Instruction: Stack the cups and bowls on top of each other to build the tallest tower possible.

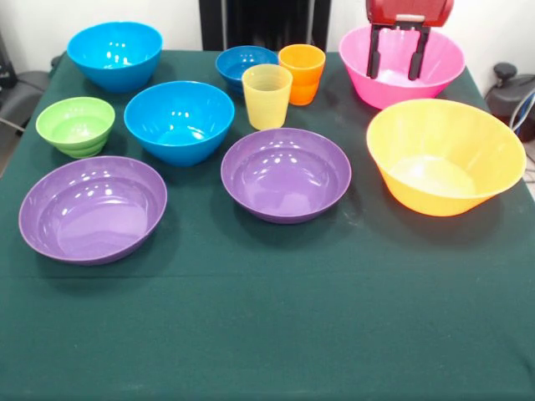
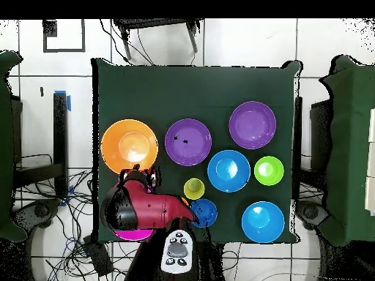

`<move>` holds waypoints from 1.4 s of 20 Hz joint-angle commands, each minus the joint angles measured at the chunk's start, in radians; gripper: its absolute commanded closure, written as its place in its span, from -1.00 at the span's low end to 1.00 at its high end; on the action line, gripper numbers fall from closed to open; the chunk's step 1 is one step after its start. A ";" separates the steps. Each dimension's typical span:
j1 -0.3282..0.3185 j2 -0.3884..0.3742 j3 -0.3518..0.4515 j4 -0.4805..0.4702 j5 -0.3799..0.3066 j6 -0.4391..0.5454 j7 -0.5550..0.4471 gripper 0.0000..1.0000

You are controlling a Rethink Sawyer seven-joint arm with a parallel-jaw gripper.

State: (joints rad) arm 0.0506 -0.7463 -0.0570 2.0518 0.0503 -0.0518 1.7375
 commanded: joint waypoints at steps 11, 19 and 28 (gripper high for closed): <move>0.000 0.069 0.031 -0.047 -0.072 -0.107 0.164 -1.00; 0.083 0.101 -0.033 -0.117 0.034 -0.103 0.189 -1.00; 0.061 0.136 -0.011 -0.137 0.039 -0.104 0.193 -1.00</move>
State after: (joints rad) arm 0.1205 -0.6760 -0.1197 1.9665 0.0524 -0.1479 1.7420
